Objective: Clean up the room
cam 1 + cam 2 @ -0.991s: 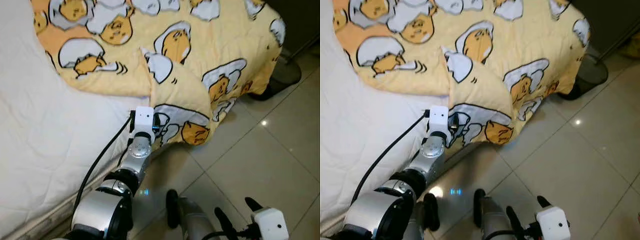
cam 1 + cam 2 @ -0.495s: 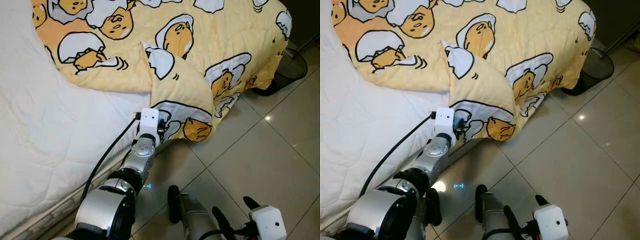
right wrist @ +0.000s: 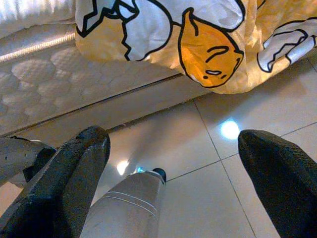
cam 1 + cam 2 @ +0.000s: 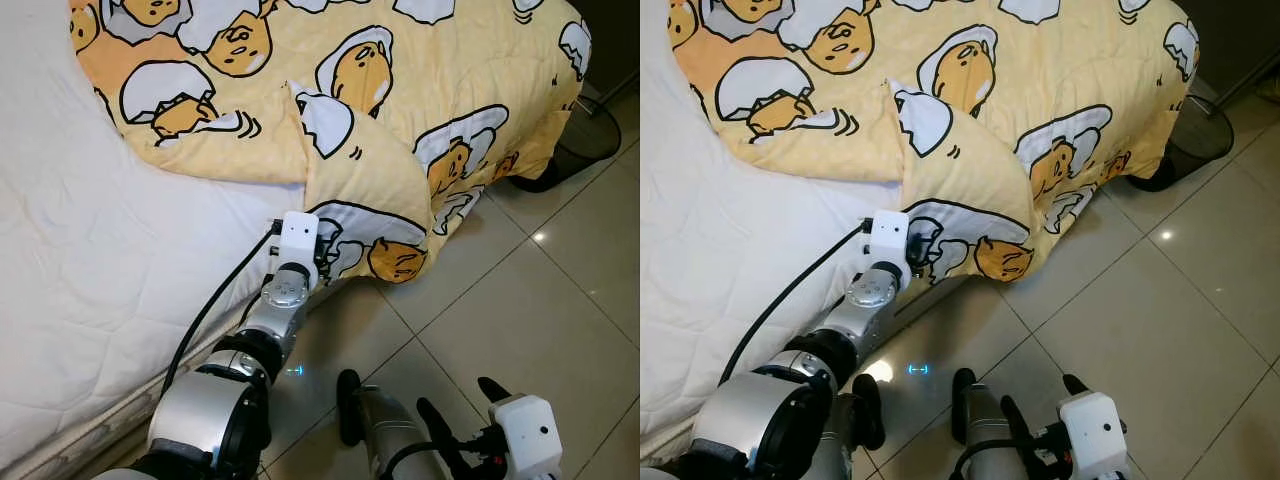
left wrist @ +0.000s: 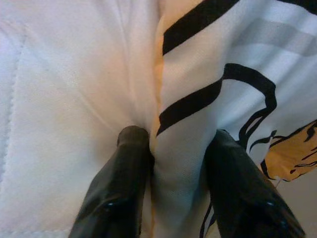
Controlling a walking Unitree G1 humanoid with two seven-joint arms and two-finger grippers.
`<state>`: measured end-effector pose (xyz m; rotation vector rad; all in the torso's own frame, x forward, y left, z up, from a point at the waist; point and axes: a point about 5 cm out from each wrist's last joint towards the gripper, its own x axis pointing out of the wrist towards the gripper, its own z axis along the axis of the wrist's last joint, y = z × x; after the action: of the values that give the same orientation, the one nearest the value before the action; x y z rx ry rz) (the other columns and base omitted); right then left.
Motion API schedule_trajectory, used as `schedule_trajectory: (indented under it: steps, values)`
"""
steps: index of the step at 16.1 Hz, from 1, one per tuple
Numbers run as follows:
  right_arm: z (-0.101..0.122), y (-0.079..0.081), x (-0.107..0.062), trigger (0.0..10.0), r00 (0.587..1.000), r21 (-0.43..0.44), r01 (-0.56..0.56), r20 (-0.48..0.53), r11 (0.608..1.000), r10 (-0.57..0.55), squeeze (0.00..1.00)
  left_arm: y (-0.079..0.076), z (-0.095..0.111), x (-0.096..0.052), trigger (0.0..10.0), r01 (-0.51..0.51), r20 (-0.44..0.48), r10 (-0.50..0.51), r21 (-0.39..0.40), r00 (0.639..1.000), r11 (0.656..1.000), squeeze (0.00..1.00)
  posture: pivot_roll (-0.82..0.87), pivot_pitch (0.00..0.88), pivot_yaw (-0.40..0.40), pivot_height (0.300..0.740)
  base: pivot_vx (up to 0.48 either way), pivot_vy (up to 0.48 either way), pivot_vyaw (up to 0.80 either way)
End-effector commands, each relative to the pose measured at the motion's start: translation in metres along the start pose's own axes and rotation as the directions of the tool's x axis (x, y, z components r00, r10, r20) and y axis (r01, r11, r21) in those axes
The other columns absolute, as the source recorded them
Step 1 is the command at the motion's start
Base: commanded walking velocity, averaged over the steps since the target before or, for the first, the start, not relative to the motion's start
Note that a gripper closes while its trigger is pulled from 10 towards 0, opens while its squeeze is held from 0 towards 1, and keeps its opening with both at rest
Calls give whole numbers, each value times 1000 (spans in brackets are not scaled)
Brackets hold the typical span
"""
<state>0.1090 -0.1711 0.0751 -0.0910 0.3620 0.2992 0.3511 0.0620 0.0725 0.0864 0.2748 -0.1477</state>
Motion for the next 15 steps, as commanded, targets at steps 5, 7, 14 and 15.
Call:
schedule_trajectory:
  steps: [5, 7, 14, 15]
  values:
    - [-8, 0, -2, 10000, 999, 23, 3, -50, 1000, -2, 0, -6, -44, -14, 0, 84, -133, -73, 75, 988, 994, 0, -333, 394, -83, 740, 0, 0, 0]
    - [-9, 3, -1, 10000, 998, 24, -14, -55, 1000, 15, 0, 4, -52, -17, 0, 75, -151, -60, 92, 987, 993, 0, -316, 390, -83, 740, 0, 0, 0]
    - [-8, -2, 12, 10000, 999, 10, -19, -47, 1000, 19, 0, 8, -66, -25, 10000, 165, -161, -138, 163, 977, 973, 0, -292, 345, -78, 740, 0, 0, 0]
    - [-9, -2, 13, 10000, 999, 9, -22, -47, 1000, 23, 0, 8, -67, -25, 10000, 175, -157, -151, 153, 976, 973, 0, -288, 340, -77, 740, 0, 0, 0]
